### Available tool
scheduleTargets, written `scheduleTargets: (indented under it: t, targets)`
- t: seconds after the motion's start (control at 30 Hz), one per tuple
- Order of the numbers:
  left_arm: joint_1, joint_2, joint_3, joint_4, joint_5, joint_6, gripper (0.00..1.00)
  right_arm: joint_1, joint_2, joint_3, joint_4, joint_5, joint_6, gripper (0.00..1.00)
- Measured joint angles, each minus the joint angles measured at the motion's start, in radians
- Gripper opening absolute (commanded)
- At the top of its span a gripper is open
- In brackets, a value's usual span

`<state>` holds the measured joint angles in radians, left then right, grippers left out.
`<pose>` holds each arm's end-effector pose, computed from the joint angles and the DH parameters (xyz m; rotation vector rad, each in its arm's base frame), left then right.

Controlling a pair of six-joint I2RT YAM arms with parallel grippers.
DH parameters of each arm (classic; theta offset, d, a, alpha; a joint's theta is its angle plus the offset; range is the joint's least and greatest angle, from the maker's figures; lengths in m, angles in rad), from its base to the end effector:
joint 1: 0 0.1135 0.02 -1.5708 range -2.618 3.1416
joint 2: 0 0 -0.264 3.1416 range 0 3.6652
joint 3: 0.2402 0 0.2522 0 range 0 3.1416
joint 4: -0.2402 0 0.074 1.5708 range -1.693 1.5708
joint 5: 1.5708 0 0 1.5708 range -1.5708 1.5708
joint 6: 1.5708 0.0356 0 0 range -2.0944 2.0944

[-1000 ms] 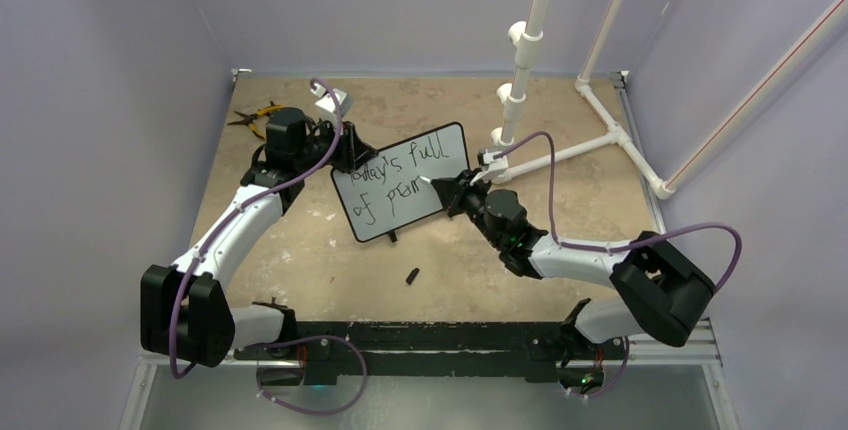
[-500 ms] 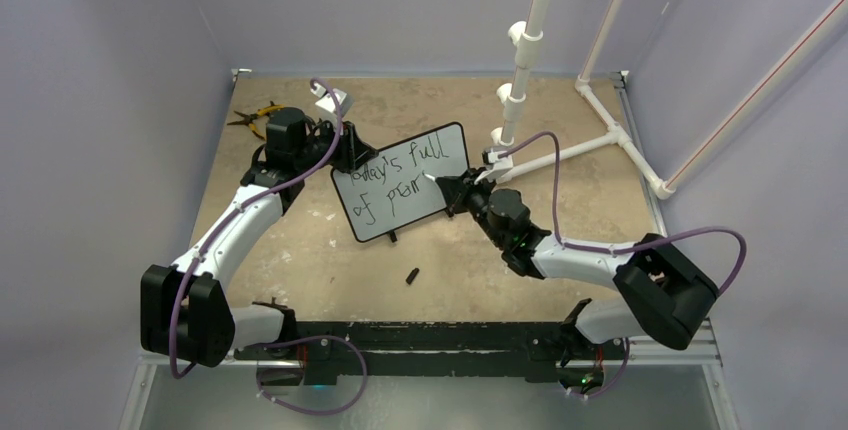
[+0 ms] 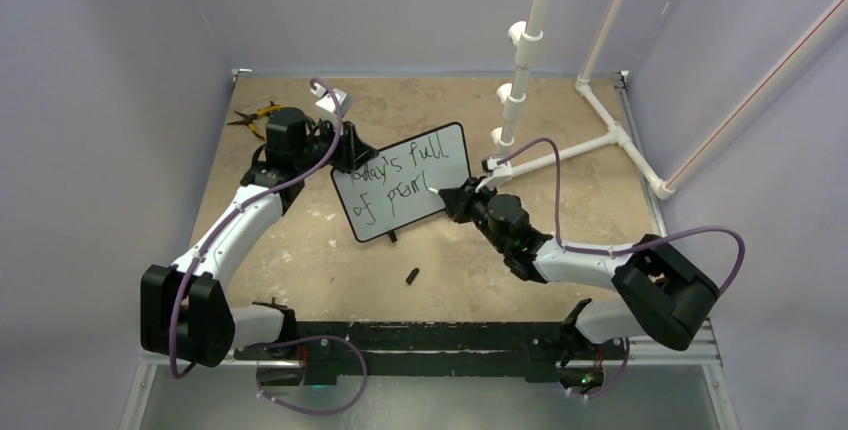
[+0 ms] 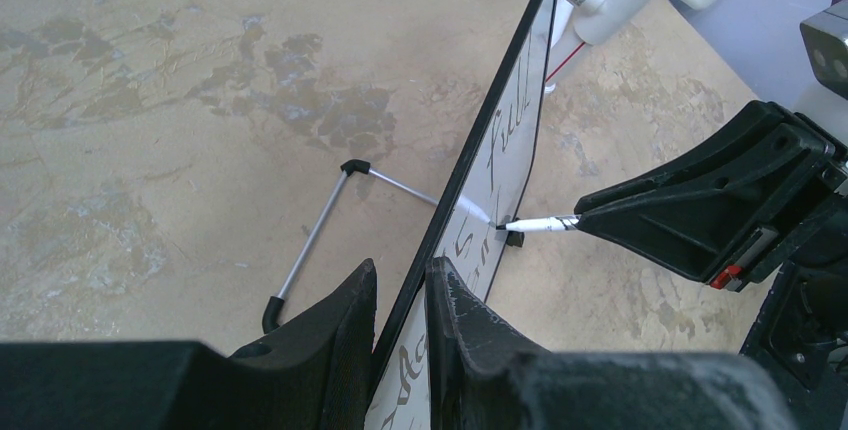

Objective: Write a sentence on the whiteboard

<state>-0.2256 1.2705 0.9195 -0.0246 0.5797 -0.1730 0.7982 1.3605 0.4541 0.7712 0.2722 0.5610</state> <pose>0.2774 -0.0837 0.2997 0.4427 1.9203 -0.8248 0.1956 0.1870 0.2012 0.0007 1.7634 0.7743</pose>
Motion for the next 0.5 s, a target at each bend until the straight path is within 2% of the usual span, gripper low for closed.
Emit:
scheduleTargets:
  t: [0.5]
  targets:
    - [-0.005,0.0,0.0,0.0,0.0,0.0,0.22,-0.021,-0.118,-0.001,-0.024,-0.006,-0.04,0.0]
